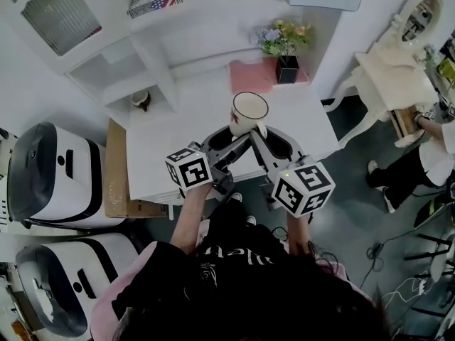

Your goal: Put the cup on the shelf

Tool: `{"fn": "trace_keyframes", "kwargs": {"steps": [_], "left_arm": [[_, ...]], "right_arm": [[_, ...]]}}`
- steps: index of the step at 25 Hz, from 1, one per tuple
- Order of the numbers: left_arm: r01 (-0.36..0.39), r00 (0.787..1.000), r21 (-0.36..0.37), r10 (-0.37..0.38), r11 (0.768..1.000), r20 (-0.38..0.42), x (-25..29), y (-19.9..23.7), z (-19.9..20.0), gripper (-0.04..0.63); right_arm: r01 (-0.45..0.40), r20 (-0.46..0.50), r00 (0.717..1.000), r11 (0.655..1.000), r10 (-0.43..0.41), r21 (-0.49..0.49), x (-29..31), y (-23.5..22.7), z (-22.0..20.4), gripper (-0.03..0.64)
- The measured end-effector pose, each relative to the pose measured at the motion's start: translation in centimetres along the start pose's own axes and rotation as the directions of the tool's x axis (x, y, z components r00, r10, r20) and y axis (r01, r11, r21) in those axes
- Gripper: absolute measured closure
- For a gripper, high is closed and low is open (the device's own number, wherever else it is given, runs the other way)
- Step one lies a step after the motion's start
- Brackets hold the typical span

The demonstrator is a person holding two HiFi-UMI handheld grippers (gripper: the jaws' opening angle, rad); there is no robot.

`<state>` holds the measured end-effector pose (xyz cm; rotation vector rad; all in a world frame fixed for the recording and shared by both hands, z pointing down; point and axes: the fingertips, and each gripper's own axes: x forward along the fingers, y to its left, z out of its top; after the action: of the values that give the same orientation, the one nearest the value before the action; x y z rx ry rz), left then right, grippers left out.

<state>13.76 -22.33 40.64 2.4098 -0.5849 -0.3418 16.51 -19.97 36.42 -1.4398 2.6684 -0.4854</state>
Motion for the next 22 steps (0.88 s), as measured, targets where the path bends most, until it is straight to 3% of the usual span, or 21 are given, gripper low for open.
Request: {"fn": "trace_keyframes", "kwargs": {"steps": [11, 22], "left_arm": [[0.066, 0.997, 0.060, -0.067, 0.996, 0.023, 4.7, 3.1, 8.4, 0.287], [0.170, 0.981, 0.180, -0.184, 0.969, 0.065, 10.2, 3.3, 19.7, 0.287]], "right_arm": [[-0.010, 0.057, 0.998, 0.993, 0.017, -0.114, 6.7, -2.5, 6.7, 0.532], [0.014, 0.178, 0.983, 0.964, 0.035, -0.265, 12.4, -3.9, 17.0, 0.532]]}}
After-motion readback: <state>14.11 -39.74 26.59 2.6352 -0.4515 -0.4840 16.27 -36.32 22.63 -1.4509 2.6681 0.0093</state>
